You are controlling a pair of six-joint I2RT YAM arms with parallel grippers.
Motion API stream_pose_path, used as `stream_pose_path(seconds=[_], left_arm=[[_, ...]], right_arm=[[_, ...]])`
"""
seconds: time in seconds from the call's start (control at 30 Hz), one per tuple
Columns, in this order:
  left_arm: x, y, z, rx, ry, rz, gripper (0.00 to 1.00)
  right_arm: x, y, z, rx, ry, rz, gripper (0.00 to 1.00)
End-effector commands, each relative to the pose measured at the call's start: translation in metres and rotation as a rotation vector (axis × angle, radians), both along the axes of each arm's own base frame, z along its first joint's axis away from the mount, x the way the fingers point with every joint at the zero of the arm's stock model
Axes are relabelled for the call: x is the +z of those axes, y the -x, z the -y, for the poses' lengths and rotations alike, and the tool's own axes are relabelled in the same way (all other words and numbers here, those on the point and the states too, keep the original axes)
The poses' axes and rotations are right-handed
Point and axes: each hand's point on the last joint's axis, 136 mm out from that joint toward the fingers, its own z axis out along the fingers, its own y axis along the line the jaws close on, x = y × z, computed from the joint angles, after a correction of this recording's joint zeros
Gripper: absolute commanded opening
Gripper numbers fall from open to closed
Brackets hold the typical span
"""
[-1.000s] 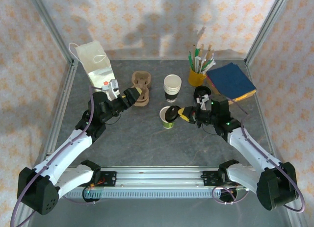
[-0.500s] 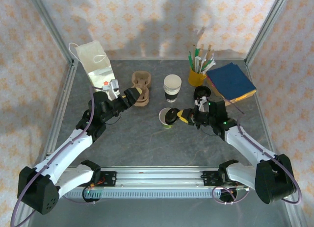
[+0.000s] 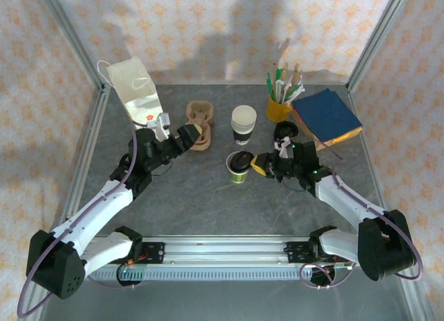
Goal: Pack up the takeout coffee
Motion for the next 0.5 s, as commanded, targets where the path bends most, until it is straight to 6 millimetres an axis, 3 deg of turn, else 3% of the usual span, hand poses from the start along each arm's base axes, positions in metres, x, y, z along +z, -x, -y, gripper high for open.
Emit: stream_pose_path(seconds=[0.0, 0.47], left_arm=[[0.01, 0.0, 0.005, -0.019, 0.018, 0.021, 0.78], [0.003, 0.0, 0.008, -0.034, 0.014, -0.004, 0.78]], right_arm=[[0.001, -0.008, 0.003, -0.01, 0.017, 0.035, 0.18], [-0.012, -0.001, 0.003, -0.002, 0.017, 0.013, 0.22]])
